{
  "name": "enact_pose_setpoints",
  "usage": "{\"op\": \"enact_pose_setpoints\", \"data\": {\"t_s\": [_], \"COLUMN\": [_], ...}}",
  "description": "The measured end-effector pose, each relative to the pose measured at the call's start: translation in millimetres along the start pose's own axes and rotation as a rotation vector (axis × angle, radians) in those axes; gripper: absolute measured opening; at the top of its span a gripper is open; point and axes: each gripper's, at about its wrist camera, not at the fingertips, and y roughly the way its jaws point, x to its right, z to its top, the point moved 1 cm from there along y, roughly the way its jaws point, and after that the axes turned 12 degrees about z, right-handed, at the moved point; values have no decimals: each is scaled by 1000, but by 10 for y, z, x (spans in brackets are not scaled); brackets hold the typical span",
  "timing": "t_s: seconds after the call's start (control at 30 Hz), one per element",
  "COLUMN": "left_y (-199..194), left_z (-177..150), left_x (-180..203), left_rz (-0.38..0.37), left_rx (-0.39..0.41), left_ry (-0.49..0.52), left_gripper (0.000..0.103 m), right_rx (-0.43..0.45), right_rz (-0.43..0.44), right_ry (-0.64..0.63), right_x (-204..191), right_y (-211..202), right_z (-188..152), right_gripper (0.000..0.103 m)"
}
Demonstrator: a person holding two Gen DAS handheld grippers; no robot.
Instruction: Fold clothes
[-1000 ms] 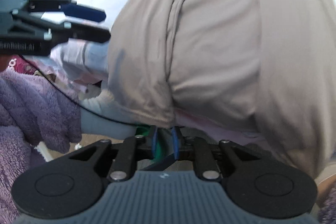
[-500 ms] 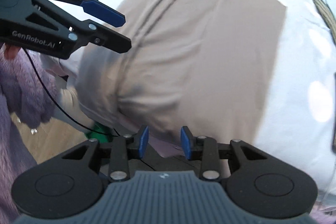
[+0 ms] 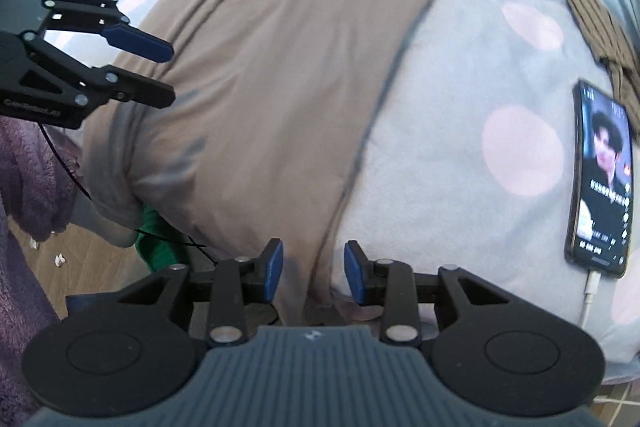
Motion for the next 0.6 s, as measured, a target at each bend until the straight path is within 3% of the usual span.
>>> {"op": "enact_pose_setpoints", "data": {"t_s": [0.2, 0.27, 0.33, 0.37, 0.6], "left_y": [99, 123, 142, 150, 148], "left_z": [122, 170, 222, 246, 374], "left_x": [35, 44, 44, 41, -37], "left_rz": [-15, -15, -14, -14, -2], "left_rx": [-17, -18, -16, -15, -7], "left_ry": [19, 24, 23, 20, -8], "left_gripper": [39, 39, 39, 39, 39], "right_rx": [-8, -5, -7, -9, -55], "right_rz": [39, 35, 41, 47, -21], "right_ry": [28, 30, 19, 10, -73], "right_x": [124, 144, 116, 99, -153], "right_y": [97, 91, 96, 85, 24], "right_z": [-8, -4, 8, 18, 121], "right_gripper": [36, 26, 8, 5, 5]}}
